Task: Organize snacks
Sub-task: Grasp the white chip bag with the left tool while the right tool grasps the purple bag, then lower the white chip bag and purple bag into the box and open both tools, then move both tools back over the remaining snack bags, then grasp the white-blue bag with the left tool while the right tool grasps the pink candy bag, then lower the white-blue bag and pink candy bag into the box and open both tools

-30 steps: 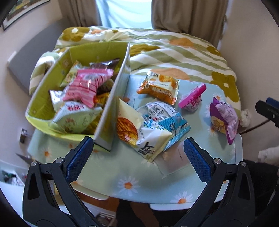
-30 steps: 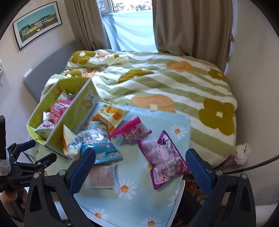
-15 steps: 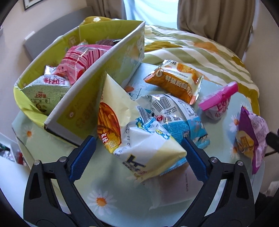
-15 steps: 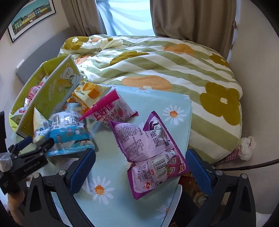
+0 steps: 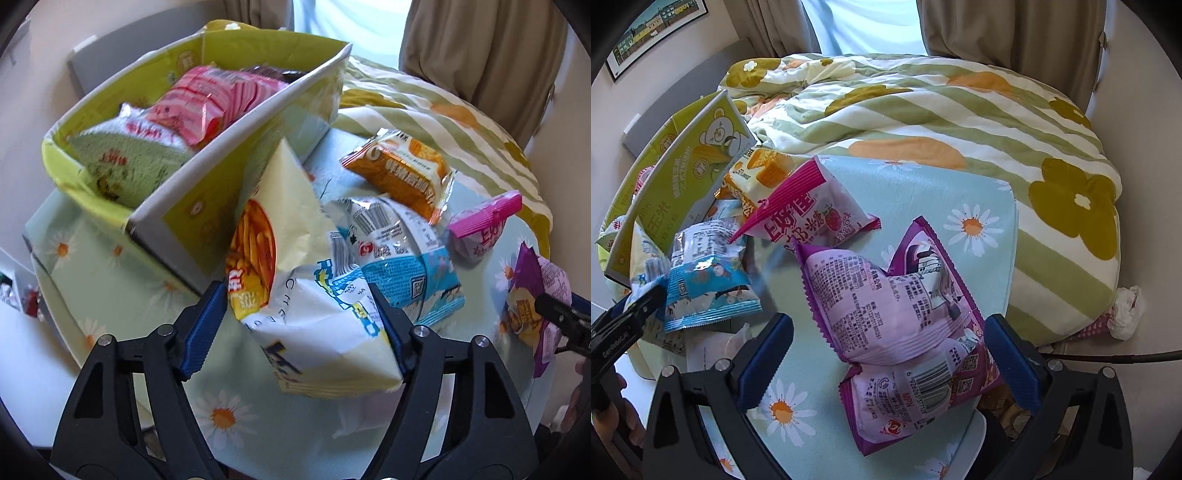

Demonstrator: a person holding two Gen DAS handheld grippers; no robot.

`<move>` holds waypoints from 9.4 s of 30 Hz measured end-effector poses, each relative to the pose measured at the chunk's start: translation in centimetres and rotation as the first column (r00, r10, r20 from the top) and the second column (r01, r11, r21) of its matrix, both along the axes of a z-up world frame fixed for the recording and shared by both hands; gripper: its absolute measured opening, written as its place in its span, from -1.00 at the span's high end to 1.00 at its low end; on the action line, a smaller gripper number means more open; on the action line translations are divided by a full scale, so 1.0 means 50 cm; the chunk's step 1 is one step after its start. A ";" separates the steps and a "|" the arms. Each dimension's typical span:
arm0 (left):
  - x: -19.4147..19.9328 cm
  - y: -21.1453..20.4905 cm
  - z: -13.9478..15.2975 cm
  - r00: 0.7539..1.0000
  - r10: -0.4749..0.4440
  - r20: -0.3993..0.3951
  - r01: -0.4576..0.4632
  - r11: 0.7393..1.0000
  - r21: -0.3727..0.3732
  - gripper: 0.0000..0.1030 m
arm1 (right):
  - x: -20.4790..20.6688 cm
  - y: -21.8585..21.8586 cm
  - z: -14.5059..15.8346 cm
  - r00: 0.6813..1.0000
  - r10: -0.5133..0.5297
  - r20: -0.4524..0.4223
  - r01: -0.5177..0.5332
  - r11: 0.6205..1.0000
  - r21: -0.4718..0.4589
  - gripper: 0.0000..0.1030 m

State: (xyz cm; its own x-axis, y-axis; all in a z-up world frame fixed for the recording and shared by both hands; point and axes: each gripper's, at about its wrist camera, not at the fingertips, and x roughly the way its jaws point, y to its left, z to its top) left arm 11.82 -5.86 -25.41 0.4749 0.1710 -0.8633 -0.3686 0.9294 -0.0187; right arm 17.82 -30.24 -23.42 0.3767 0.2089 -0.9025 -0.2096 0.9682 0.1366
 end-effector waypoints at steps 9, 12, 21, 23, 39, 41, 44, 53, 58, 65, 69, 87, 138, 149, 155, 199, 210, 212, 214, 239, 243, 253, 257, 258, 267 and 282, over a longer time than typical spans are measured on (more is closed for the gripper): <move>0.006 0.032 -0.056 0.998 0.002 -0.070 -0.004 0.999 -0.039 0.14 | 0.016 0.001 -0.023 0.999 0.034 -0.023 -0.035 0.999 -0.040 -0.99; 0.000 0.023 -0.053 0.997 -0.041 -0.059 0.039 0.999 -0.036 0.27 | 0.018 -0.001 -0.029 0.999 0.033 -0.030 -0.034 0.999 -0.039 -0.99; -0.022 0.010 -0.025 0.996 -0.090 -0.022 0.090 0.996 -0.020 0.27 | 0.019 0.003 -0.049 0.998 0.033 -0.057 -0.036 0.999 -0.041 -0.34; -0.031 0.004 -0.010 0.995 -0.102 -0.012 0.101 0.995 -0.012 0.27 | 0.013 0.002 -0.045 0.998 0.029 -0.049 -0.030 0.999 -0.036 -0.29; -0.073 -0.006 0.154 0.972 -0.209 0.106 0.209 0.978 0.010 0.27 | -0.070 0.022 0.110 0.999 0.004 0.050 -0.006 1.000 0.030 -0.26; -0.080 0.002 0.191 0.965 -0.228 0.133 0.228 0.974 0.016 0.27 | -0.078 0.034 0.138 0.997 0.010 0.071 -0.013 0.999 0.036 -0.27; -0.080 0.013 0.235 0.953 -0.258 0.157 0.259 0.966 0.012 0.27 | -0.087 0.061 0.183 0.994 0.023 0.106 -0.029 0.998 0.054 -0.27; -0.027 0.101 0.346 0.935 -0.294 0.198 0.293 0.956 0.034 0.27 | -0.072 0.198 0.296 0.975 0.069 0.211 -0.092 0.990 0.103 -0.27; 0.028 0.181 0.370 0.940 -0.286 0.185 0.282 0.958 0.047 0.27 | -0.033 0.293 0.343 0.966 0.082 0.247 -0.117 0.985 0.131 -0.27; 0.144 0.336 0.358 0.953 -0.274 0.127 0.268 0.961 0.061 0.27 | 0.055 0.448 0.370 0.960 0.106 0.260 -0.147 0.979 0.142 -0.27; 0.206 0.408 0.327 0.956 -0.285 0.074 0.281 0.958 0.052 0.27 | 0.105 0.517 0.366 0.965 0.102 0.240 -0.139 0.980 0.141 -0.27; 0.270 0.503 0.243 0.908 -0.419 -0.009 0.419 0.907 0.040 -0.99 | 0.206 0.616 0.316 0.990 0.007 0.141 -0.026 0.990 0.135 -0.27; 0.187 0.387 0.363 0.859 -0.508 0.062 0.508 0.861 0.011 -0.99 | 0.044 0.385 0.470 0.933 -0.206 0.296 0.180 0.977 0.112 -1.00; 0.121 0.116 0.348 0.825 -0.563 0.051 0.565 0.824 -0.050 -0.99 | -0.035 0.171 0.430 0.942 -0.198 0.270 0.179 0.979 0.092 -1.00; 0.094 0.015 0.293 0.854 -0.521 0.007 0.520 0.850 -0.083 -0.99 | -0.043 0.081 0.368 0.965 -0.119 0.234 0.104 0.992 0.076 -1.00; 0.217 -0.029 -0.083 0.967 -0.220 -0.126 0.158 0.912 -0.377 -0.19 | 0.138 0.146 -0.055 0.916 0.395 0.075 -0.399 0.916 0.046 -0.75; 0.192 -0.023 -0.062 0.960 -0.244 -0.141 0.192 0.933 -0.304 -0.14 | 0.148 0.169 -0.076 0.914 0.399 0.077 -0.401 0.916 0.013 -0.42; 0.186 -0.018 -0.059 0.959 -0.246 -0.140 0.197 0.935 -0.295 -0.14 | 0.150 0.172 -0.079 0.915 0.394 0.085 -0.396 0.918 0.005 -0.37; 0.182 -0.018 -0.056 0.958 -0.250 -0.139 0.203 0.936 -0.287 -0.14 | 0.149 0.175 -0.080 0.916 0.390 0.098 -0.391 0.920 -0.007 -0.16; 0.146 -0.064 0.024 0.940 -0.334 -0.069 0.310 0.921 -0.237 -0.14 | 0.085 0.091 0.016 0.956 0.244 0.163 -0.261 0.960 0.098 0.78; 0.136 -0.063 0.032 0.937 -0.343 -0.063 0.321 0.918 -0.232 -0.14 | 0.075 0.088 0.019 0.956 0.257 0.143 -0.272 0.958 0.095 0.78; 0.126 -0.048 0.045 0.943 -0.329 -0.051 0.309 0.921 -0.236 -0.14 | 0.068 0.113 0.006 0.946 0.311 0.085 -0.317 0.946 0.063 0.70; 0.121 -0.043 0.047 0.946 -0.319 -0.048 0.300 0.925 -0.232 -0.14 | 0.083 0.130 -0.019 0.950 0.309 0.046 -0.309 0.951 -0.017 -0.13; 0.119 -0.042 0.048 0.947 -0.316 -0.049 0.297 0.926 -0.232 -0.14 | 0.087 0.134 -0.026 0.950 0.311 0.041 -0.309 0.950 -0.032 -0.35; 0.112 -0.033 0.040 0.952 -0.299 -0.070 0.276 0.933 -0.229 -0.14 | 0.121 0.175 -0.078 0.932 0.360 -0.039 -0.361 0.932 -0.018 -0.28; 0.112 -0.045 0.088 0.948 -0.317 -0.033 0.302 0.926 -0.225 -0.14 | 0.078 0.131 0.017 0.954 0.298 0.036 -0.299 0.953 0.049 0.12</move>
